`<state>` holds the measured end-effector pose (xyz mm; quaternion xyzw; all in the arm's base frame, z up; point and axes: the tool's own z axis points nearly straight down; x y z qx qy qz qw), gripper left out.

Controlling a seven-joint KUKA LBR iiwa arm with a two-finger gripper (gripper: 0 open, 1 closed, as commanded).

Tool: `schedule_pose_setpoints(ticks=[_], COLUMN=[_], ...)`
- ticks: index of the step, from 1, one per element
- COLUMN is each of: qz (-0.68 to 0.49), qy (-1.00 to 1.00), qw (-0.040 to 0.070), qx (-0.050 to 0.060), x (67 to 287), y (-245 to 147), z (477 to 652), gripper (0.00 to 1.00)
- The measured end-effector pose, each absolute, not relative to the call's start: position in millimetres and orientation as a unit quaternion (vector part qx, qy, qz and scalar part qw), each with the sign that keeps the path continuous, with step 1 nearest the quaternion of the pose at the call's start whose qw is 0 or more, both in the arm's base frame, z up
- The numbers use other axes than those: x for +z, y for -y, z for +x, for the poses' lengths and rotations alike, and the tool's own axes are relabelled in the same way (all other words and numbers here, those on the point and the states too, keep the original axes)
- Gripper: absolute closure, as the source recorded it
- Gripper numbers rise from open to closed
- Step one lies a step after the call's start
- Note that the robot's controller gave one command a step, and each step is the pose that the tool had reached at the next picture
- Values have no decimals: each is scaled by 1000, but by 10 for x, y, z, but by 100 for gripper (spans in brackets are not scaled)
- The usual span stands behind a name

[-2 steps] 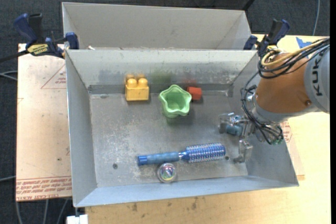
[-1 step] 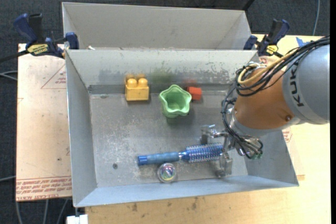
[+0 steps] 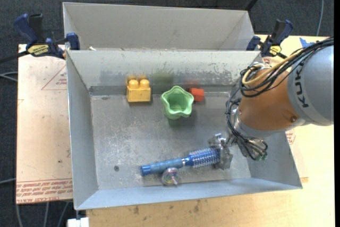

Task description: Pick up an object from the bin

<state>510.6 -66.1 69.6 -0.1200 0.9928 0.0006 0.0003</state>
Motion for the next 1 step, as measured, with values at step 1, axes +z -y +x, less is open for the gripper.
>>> schedule_pose_setpoints(ticks=[1], qz=[-94], qy=[-996], qw=[6], qx=[0], x=[2036], y=[391], z=[5386], gripper=[100])
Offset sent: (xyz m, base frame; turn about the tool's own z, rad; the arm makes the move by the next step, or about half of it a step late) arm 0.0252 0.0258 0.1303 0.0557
